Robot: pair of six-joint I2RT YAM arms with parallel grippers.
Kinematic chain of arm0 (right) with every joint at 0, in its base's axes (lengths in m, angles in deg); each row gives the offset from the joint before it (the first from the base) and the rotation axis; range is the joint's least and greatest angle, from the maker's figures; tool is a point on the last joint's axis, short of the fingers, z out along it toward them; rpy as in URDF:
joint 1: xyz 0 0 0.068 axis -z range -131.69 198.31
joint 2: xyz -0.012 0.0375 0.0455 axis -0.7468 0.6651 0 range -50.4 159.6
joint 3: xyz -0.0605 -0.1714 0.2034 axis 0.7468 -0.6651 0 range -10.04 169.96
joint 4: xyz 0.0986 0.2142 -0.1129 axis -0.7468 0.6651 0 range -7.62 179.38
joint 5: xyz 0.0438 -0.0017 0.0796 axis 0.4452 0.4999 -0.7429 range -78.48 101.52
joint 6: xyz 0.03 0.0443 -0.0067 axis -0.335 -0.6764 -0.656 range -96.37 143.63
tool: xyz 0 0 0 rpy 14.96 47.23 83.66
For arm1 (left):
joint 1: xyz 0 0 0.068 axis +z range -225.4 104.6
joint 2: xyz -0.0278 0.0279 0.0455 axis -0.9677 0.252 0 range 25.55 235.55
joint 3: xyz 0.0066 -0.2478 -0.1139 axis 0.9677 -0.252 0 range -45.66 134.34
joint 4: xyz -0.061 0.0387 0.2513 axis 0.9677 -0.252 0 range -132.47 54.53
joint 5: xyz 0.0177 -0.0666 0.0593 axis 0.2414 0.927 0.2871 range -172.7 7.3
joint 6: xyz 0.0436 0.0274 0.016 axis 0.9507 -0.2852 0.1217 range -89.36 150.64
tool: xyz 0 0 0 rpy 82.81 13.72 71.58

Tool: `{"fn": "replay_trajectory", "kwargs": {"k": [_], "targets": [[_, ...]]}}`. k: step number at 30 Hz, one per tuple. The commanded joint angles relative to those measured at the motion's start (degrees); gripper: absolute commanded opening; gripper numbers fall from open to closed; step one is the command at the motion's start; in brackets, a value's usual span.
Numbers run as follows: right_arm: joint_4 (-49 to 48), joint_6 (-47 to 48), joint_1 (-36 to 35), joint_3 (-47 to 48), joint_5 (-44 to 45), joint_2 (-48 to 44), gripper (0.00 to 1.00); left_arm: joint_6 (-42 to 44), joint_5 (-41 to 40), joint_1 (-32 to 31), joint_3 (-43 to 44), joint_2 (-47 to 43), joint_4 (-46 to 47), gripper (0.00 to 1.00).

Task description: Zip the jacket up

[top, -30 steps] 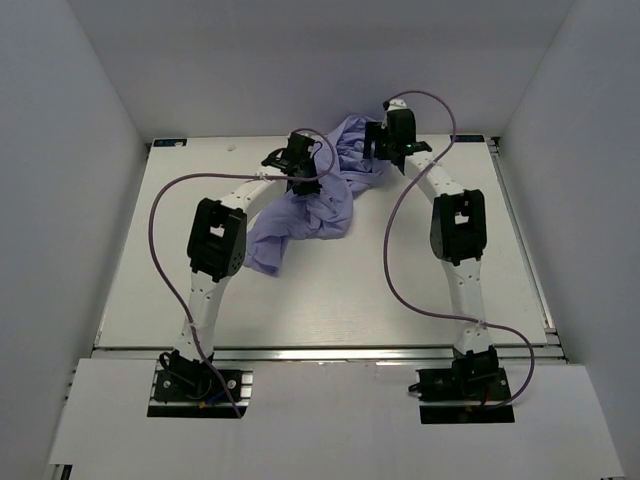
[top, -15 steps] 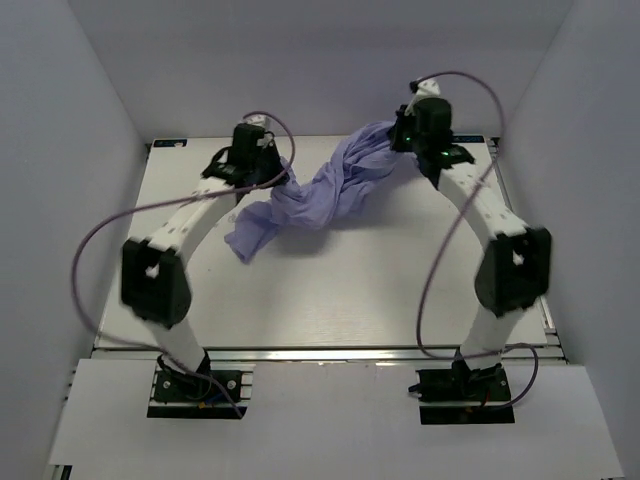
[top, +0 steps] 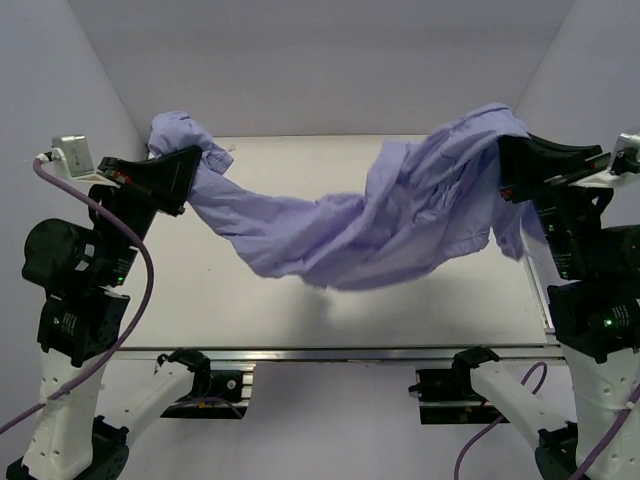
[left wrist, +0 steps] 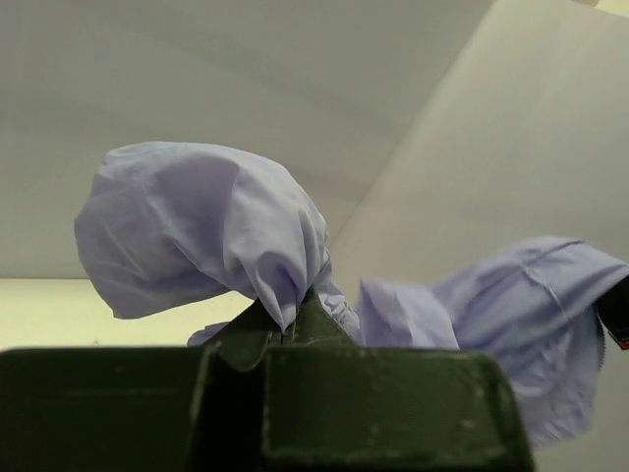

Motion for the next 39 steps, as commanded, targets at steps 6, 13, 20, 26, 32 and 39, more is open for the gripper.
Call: {"fn": "replay_trajectory", "kwargs": {"k": [6, 13, 20, 26, 32, 39], "targets": [[9.64, -1.66, -0.08, -4.22, 7.4, 9.67, 0.0, -3.05, -10.55, 0.01, -4.06, 10.8, -6.88, 0.0], [6.12, 1.32, 0.79, -8.19, 13.93, 30.32, 0.03, -3.84, -19.9, 3.76, 4.86, 41.28, -11.89, 0.0], [12.96, 2.21, 2.03, 2.0, 10.06, 47.21, 0.89, -3.24, -8.11, 10.11, 22.82, 64.09, -22.88, 0.68], [16.06, -1.39, 2.03, -7.01, 9.27, 39.6, 0.89, -2.96, -7.49, 10.2, 5.54, 48.99, -17.61, 0.98], [15.35, -8.85, 2.03, -29.84, 8.57, 18.09, 0.89, -9.2, -3.04, 10.11, -20.47, 25.73, -19.19, 0.98], [14.47, -11.59, 2.03, -40.44, 3.29, 7.94, 0.89, -13.77, 11.56, 4.33, -46.93, 3.37, -25.34, 0.98]]}}
